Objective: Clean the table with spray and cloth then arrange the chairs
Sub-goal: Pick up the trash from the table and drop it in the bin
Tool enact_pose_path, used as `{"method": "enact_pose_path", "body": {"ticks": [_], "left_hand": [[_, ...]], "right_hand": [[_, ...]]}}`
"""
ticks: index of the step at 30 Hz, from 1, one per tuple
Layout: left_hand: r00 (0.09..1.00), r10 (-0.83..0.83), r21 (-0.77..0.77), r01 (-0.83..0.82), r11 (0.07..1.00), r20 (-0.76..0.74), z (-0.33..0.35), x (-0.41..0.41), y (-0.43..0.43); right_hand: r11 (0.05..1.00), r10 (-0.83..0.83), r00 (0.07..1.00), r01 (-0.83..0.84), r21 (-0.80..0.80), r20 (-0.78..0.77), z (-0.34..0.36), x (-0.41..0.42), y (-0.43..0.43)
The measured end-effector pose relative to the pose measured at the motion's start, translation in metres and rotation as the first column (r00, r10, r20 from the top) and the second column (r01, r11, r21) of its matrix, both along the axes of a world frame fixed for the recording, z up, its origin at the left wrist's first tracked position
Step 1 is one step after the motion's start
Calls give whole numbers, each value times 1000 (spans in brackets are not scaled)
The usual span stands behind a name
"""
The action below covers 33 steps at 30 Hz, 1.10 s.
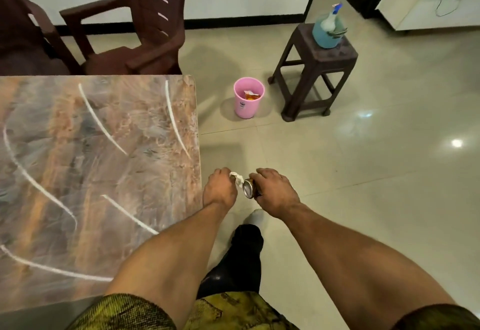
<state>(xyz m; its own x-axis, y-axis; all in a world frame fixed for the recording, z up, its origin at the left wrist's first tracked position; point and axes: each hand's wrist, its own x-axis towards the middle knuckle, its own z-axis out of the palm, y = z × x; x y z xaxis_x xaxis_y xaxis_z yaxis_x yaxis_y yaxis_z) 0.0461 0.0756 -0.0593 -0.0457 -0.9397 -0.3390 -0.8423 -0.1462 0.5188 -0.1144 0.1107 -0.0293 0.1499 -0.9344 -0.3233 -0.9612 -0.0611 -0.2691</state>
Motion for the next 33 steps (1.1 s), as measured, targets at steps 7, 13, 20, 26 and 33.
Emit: {"method": "enact_pose_path", "body": {"ticks": [7, 13, 20, 26, 33], "left_hand": [[961, 259, 45, -256, 966, -99, -15, -50, -101], [965, 247, 28, -246, 969, -88, -2, -81, -193], [984, 180, -15, -180, 984, 17, 20, -96, -307], [988, 144, -9, -144, 990, 48, 9, -117, -407], [986, 136, 76, -143, 987, 92, -32, -157, -556]], "right_hand": [[995, 103, 994, -103, 12, -26, -4, -50, -124], [996, 89, 996, -89, 31, -12, 11, -84, -218], [999, 39, 999, -39, -28, 19, 27, -118, -332], [996, 66, 997, -63, -69, 48, 3, -145, -448], [994, 104, 995, -104, 22, 5, -72, -194, -608]]}}
